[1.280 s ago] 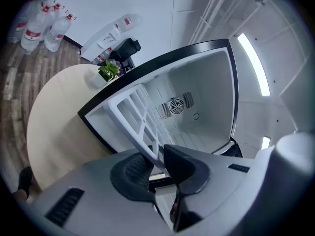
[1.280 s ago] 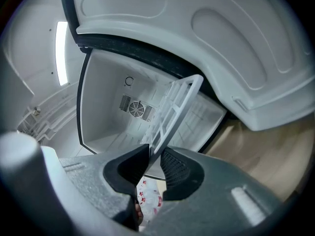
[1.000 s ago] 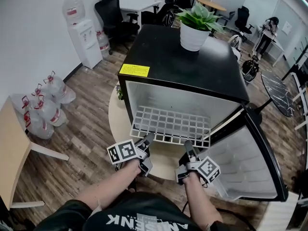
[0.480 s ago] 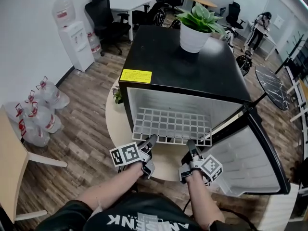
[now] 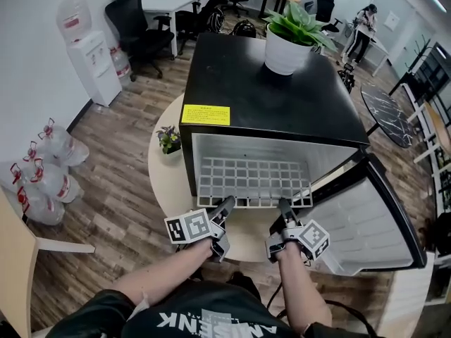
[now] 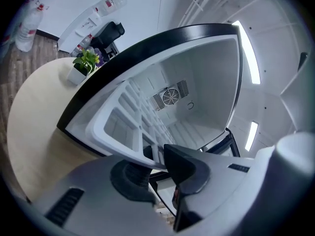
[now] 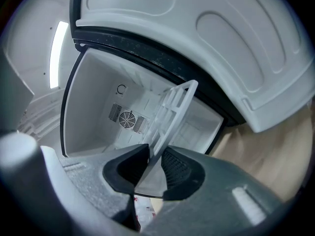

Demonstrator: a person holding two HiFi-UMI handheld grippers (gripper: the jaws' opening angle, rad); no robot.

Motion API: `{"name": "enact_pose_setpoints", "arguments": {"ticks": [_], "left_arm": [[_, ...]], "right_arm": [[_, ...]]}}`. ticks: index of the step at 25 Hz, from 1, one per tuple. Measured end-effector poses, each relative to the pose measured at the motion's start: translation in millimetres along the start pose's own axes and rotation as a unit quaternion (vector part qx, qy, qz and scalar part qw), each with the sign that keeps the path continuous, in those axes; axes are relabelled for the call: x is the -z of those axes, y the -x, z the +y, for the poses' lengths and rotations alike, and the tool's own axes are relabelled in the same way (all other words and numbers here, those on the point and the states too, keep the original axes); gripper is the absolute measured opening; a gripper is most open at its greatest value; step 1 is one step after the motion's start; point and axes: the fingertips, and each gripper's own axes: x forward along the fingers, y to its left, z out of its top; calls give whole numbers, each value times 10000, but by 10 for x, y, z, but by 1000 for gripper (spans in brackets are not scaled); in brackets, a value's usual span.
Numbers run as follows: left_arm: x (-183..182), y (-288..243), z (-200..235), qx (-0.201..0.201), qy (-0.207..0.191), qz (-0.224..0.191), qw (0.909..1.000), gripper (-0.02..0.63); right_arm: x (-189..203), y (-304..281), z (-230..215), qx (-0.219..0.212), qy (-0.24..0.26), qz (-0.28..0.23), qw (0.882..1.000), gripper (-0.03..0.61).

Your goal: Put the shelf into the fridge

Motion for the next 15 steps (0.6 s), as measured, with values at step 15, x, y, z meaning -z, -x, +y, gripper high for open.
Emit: {"name": "enact_pose_setpoints", "arguments": {"ticks": [15], "left_arm": [[-159,19,-27,-305,-51,-400,9987,78]], "right_arm": [[26,-60,92,80,-55,381,9992,84]]}}
